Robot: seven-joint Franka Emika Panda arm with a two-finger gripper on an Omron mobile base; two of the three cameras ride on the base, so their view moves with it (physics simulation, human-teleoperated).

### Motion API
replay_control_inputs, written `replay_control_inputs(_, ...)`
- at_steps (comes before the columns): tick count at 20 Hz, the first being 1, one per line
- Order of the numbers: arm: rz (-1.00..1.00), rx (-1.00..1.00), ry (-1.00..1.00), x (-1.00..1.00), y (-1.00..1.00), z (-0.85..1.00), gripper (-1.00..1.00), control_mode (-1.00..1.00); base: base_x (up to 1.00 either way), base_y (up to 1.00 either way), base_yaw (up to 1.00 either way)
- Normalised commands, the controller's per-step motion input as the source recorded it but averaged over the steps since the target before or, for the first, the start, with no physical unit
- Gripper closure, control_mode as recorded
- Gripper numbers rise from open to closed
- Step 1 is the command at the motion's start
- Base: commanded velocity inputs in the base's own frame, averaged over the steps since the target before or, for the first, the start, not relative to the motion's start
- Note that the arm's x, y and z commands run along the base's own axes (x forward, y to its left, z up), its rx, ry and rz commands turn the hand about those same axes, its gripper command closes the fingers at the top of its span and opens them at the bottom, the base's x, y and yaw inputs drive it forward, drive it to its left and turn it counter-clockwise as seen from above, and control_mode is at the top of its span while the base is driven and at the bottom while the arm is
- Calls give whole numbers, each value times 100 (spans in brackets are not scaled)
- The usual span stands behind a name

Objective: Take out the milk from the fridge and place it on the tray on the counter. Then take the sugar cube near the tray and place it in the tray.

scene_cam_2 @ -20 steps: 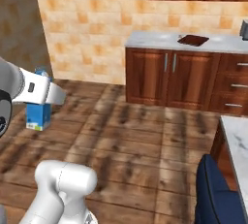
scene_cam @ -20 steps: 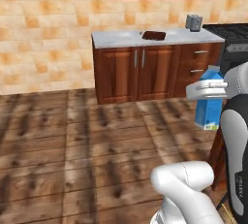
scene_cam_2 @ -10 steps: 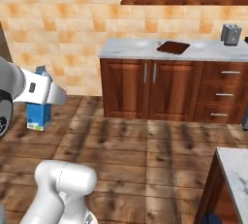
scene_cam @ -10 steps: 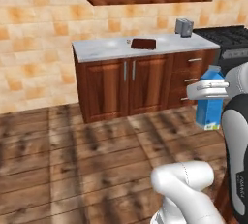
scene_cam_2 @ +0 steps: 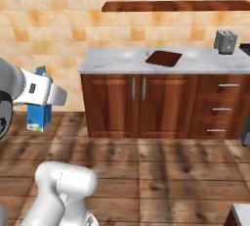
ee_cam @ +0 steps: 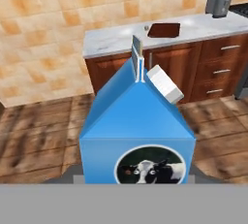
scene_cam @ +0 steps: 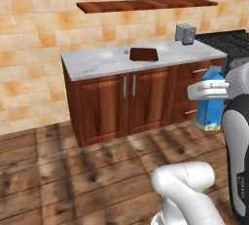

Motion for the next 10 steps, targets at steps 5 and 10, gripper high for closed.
replay_control_inputs(5, 0, 0, 0, 0, 0, 0, 100, 100, 100, -22, -18)
replay_control_inputs(10, 0, 0, 0, 0, 0, 0, 100, 100, 100, -67, -11)
